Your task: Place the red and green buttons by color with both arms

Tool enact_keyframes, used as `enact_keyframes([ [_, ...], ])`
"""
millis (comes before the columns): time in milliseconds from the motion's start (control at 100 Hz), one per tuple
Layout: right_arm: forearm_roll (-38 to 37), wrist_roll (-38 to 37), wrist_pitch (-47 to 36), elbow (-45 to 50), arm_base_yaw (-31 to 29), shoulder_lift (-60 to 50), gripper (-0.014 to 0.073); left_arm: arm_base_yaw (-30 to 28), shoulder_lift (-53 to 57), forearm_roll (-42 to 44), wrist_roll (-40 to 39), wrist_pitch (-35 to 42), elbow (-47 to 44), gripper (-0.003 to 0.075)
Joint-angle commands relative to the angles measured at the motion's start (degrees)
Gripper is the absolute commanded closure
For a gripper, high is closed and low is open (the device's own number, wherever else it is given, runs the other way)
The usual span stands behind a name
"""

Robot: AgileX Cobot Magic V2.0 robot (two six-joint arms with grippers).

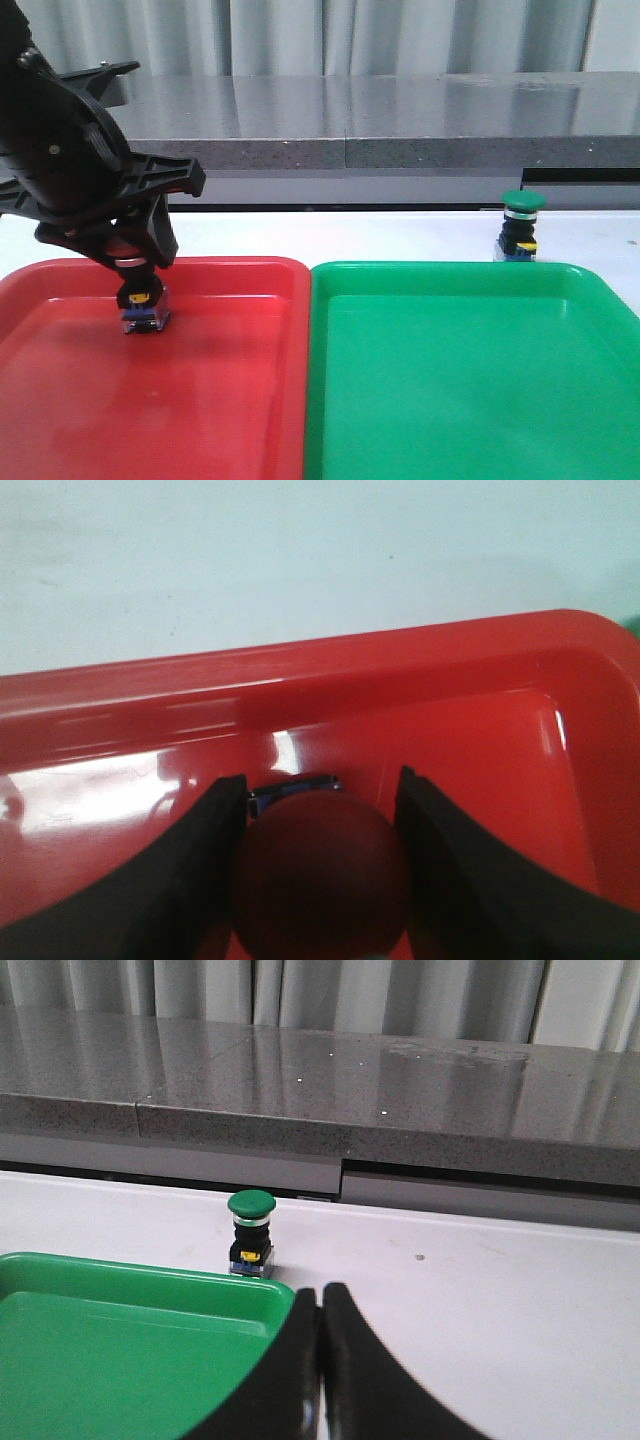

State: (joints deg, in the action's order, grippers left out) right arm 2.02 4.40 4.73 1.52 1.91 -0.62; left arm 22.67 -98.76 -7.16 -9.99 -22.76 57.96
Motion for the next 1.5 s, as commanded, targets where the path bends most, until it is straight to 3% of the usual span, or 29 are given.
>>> enact_keyframes([
  [0, 0.23, -0.14, -4.42, -0.77, -0.39, -0.91, 0.0661, 0.42, 1.66, -0.71, -0.48, 1.67, 1.3, 0.0463],
  [100, 0.23, -0.14, -4.42, -0.77, -0.39, -0.91, 0.0661, 0.42, 1.78, -0.71, -0.48, 1.67, 1.3, 0.037],
  [210, 0.23, -0.14, -4.42, -0.77, -0.39, -0.91, 0.0661, 0.42, 1.78, -1.04, -0.48, 1.44, 1.3, 0.0195],
  [320, 0.23, -0.14, -4.42, -0.77, -0.39, -0.91, 0.0661, 0.42, 1.91, -1.24, -0.48, 1.15, 1.3, 0.0126],
  [920, 0.23, -0.14, -4.42, -0.77, -0.39, -0.91, 0.0661, -4.83, 18.41, 3.55, -0.48, 3.58, 1.14, 0.0131],
  [1200, 0.23, -0.14, -4.42, -0.77, -0.39, -0.91, 0.0661, -4.87, 33.41, 4.1, -0.48, 13.11, -9.98, 0.0141],
  [1320, 0.23, -0.14, -4.42, -0.77, -0.39, -0.91, 0.0661, -4.87, 41.2, 4.75, -0.48, 15.96, -16.7, 0.0206],
  [1490, 0.23, -0.14, -4.42, -0.77, -0.39, -0.91, 0.0661, -4.87, 50.76, 8.31, -0.23, 17.11, -24.14, 0.0376],
])
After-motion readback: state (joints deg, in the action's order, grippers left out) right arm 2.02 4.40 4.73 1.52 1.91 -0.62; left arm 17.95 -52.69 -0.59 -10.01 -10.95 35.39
